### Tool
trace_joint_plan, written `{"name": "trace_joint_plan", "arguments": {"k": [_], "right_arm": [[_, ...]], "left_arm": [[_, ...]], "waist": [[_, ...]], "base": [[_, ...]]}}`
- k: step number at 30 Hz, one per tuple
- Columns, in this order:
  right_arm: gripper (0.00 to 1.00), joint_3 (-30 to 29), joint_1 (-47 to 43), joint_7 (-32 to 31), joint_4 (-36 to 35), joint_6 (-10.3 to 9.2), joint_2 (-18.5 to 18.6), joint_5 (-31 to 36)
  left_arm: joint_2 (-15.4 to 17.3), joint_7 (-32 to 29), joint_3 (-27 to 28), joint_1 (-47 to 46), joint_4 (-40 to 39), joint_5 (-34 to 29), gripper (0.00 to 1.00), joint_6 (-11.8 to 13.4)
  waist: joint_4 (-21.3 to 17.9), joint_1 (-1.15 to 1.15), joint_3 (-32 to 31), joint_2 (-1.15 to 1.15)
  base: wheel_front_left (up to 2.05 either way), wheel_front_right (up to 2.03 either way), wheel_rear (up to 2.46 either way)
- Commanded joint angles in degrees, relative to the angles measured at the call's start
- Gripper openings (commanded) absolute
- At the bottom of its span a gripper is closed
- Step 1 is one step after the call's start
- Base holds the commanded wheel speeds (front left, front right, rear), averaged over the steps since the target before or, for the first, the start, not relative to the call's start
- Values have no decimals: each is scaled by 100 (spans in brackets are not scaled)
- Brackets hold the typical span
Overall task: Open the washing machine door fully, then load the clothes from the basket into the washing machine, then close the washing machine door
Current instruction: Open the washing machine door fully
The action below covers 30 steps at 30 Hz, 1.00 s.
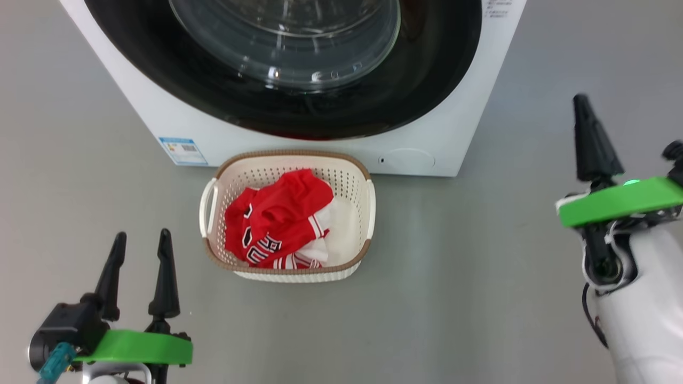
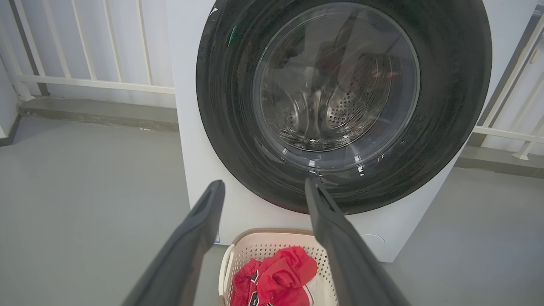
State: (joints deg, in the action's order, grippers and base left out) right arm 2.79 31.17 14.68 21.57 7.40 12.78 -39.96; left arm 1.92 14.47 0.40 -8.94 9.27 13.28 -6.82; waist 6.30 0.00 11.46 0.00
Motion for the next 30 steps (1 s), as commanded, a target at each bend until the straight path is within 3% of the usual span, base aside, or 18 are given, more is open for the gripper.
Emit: {"name": "trace_joint_plan", "arguments": {"k": [1, 8, 16, 30], "right_arm": [[0, 92, 212, 32, -56, 9, 59, -313], [0, 259, 741, -22, 245, 9, 409, -1422], [0, 430, 1484, -622, 597, 9, 805, -2549], [0, 385, 2863, -2075, 1443, 9, 904, -3972]], "left_arm": [[96, 52, 162, -209, -180, 25, 100, -28], [96, 52, 118, -347, -290, 51, 100, -40], [96, 52, 69, -513, -438, 105, 100, -49], [96, 52, -4, -776, -603, 289, 100, -55]], "waist": [[83, 0, 190, 0], [182, 0, 486, 0], [280, 0, 830, 0], [403, 0, 1424, 0]], "base": [[0, 0, 0], [0, 0, 0], [0, 0, 0], [0, 0, 0]]}}
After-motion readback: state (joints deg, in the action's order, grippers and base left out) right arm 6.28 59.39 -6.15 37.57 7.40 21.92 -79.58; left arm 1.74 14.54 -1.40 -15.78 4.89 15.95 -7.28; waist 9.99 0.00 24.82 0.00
